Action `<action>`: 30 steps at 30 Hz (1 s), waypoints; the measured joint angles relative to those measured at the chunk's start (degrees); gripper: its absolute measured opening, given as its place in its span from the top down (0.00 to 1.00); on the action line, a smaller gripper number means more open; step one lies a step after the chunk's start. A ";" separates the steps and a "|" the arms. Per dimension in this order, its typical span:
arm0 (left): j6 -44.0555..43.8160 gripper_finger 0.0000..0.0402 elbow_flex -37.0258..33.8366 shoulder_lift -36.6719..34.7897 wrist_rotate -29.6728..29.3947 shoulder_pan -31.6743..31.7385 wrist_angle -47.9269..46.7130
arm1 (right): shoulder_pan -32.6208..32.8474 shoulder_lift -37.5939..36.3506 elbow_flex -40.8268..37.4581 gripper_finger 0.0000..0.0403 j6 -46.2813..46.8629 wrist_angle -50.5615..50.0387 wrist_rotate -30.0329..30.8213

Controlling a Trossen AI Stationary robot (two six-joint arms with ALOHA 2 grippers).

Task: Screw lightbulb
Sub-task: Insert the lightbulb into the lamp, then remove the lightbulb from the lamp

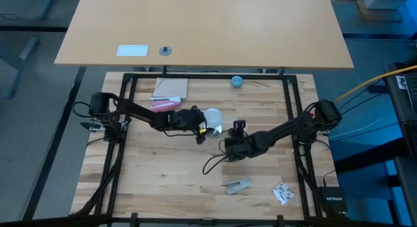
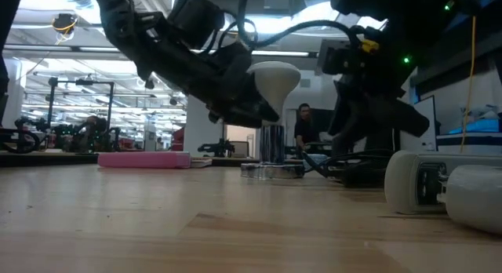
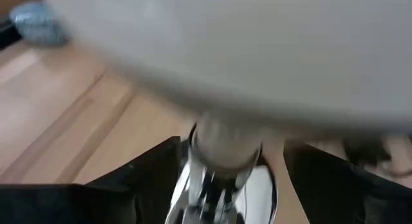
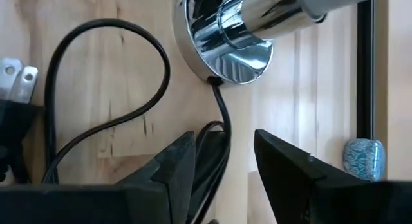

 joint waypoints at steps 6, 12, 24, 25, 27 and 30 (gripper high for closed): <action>-1.02 0.34 0.00 -4.46 0.00 0.00 -12.51 | 0.00 -2.68 0.00 0.59 -0.80 -2.35 -0.49; -2.55 0.34 0.00 -11.33 0.00 -0.17 -28.02 | 0.02 -7.43 0.00 0.59 -1.58 -6.82 -1.46; -6.24 0.34 0.00 -30.95 2.43 -0.34 -46.98 | 0.02 -24.87 2.00 0.59 -6.35 -8.85 -1.88; -7.04 0.34 0.02 -32.48 2.78 -0.54 -48.36 | 0.02 -26.23 2.72 0.59 -6.96 -8.75 -2.20; -8.12 0.34 0.02 -34.83 2.96 -1.25 -51.12 | 0.02 -28.38 4.11 0.59 -7.54 -8.81 -2.60; -9.47 0.34 0.04 -37.67 3.04 -2.76 -54.93 | 0.00 -31.07 6.05 0.59 -7.59 -8.94 -3.08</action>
